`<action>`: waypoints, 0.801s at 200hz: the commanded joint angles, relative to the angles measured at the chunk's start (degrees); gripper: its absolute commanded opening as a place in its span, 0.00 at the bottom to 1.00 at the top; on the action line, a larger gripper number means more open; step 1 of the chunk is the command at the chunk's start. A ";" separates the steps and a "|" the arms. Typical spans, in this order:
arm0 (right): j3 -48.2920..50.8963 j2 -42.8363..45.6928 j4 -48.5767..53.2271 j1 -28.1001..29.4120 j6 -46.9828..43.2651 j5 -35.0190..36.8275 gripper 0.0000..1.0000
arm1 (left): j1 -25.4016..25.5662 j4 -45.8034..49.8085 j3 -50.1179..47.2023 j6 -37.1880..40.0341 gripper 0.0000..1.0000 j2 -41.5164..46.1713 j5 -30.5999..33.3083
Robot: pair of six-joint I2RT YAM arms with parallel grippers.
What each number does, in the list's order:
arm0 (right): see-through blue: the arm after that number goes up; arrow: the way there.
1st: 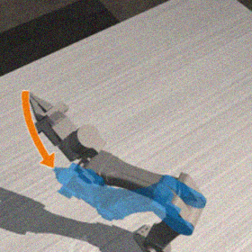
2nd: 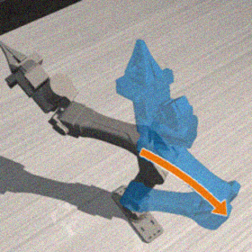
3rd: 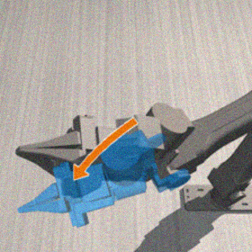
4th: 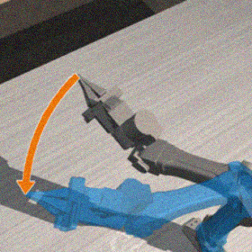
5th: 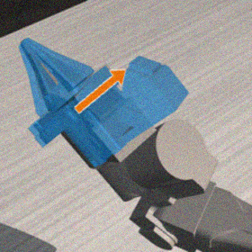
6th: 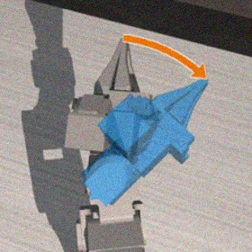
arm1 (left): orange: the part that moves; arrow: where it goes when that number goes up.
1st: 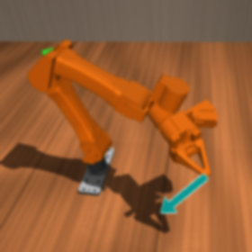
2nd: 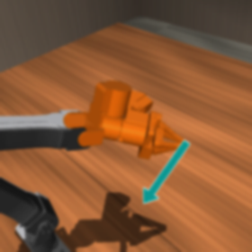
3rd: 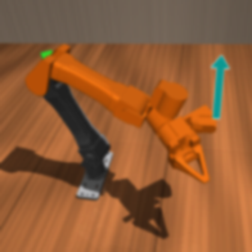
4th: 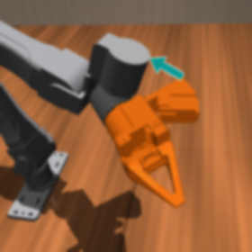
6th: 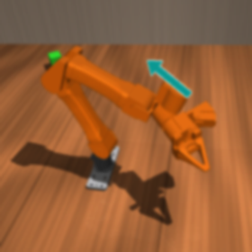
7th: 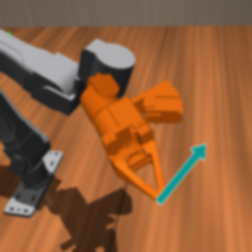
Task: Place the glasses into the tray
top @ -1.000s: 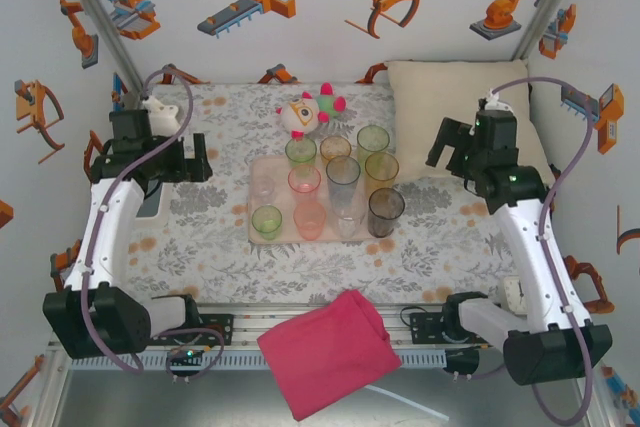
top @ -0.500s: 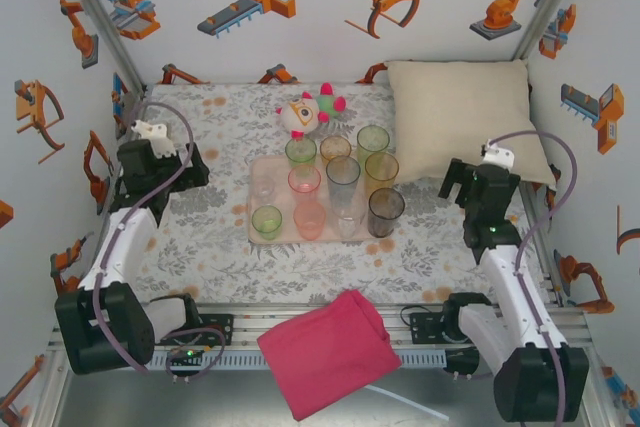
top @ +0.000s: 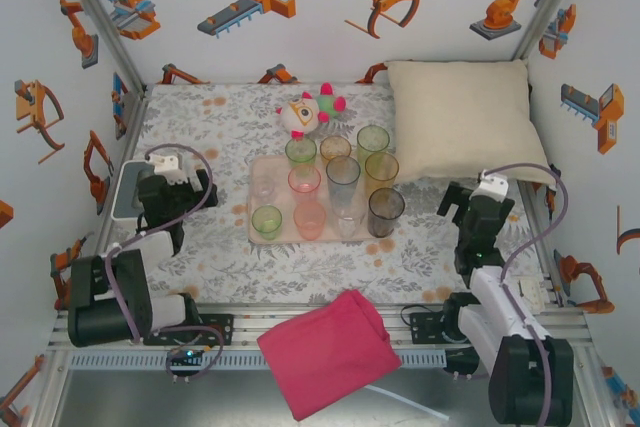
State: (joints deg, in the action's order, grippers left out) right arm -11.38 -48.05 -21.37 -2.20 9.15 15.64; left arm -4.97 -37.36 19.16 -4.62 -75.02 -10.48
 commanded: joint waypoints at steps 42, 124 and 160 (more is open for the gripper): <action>2.92 -16.32 -26.45 -1.41 0.95 1.89 0.99 | -0.12 -21.49 -3.72 -0.64 0.97 -9.17 0.36; -1.63 -37.79 -42.33 -1.49 -0.75 -6.62 0.99 | 0.14 -26.28 -3.85 -0.24 0.97 -13.44 -0.48; -2.76 -40.78 -44.05 -1.44 -2.98 -12.28 0.99 | 0.70 -17.81 0.57 -0.04 0.97 -13.28 1.19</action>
State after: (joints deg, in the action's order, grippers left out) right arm -12.12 -88.29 -60.51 -3.25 8.23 7.53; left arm -4.84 -59.22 16.75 -4.67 -89.06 -10.02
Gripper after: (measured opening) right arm 0.992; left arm 0.973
